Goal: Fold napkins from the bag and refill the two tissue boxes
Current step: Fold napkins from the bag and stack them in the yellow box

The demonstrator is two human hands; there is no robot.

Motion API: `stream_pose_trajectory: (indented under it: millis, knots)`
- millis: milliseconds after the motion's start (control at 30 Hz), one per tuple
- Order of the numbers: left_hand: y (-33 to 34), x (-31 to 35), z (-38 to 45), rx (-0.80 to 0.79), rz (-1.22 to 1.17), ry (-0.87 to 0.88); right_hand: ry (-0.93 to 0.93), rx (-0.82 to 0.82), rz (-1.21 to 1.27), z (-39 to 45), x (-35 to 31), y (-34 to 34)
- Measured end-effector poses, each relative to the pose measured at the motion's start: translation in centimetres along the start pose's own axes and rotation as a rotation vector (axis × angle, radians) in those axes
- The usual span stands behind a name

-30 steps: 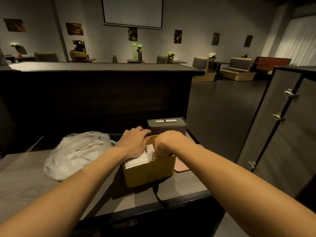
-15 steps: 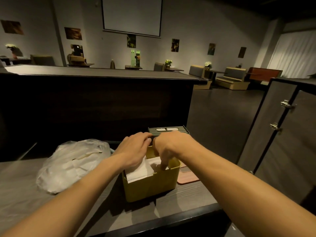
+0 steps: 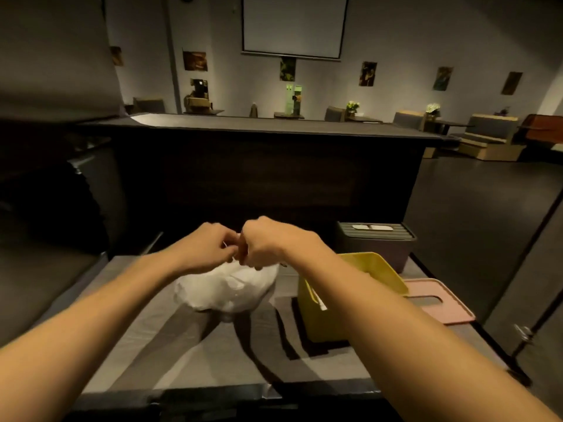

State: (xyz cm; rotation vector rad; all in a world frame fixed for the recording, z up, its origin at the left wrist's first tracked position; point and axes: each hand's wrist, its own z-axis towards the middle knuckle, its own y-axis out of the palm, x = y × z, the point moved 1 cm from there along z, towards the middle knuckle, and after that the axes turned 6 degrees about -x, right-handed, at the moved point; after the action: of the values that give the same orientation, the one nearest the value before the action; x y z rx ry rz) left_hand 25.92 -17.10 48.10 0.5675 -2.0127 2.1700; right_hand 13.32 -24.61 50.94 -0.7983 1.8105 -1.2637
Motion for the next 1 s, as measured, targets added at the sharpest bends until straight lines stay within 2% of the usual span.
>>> stream_pose_trajectory:
  millis: [100,300,367,500,700,900,1000]
  knots:
    - [1.7,-3.6,-0.4,-0.116,0.102,-0.031,0.044,-0.073,-0.122,2.7,-0.8,2.6]
    - [3.2,-7.4,0.9,-0.132,0.2,-0.052,0.098,-0.187,-0.126,5.6,0.8,4.2]
    - [3.5,-7.9,1.2,-0.167,0.094,-0.096,0.117,-0.238,-0.073,5.8,1.1,4.7]
    - [4.4,-9.0,1.3,-0.199,-0.178,-0.204,0.138,-0.14,-0.07,6.7,1.0,5.6]
    - [6.1,-10.5,1.0,-0.087,-0.383,-0.224,0.022,0.143,-0.064,8.4,0.4,5.6]
    - [7.7,-10.2,-0.2,0.116,-0.544,-0.201,0.038,0.119,-0.094,11.7,0.7,7.1]
    - [7.8,-9.8,-0.2,0.212,-0.53,-0.234,0.089,0.11,-0.104,13.1,1.0,7.5]
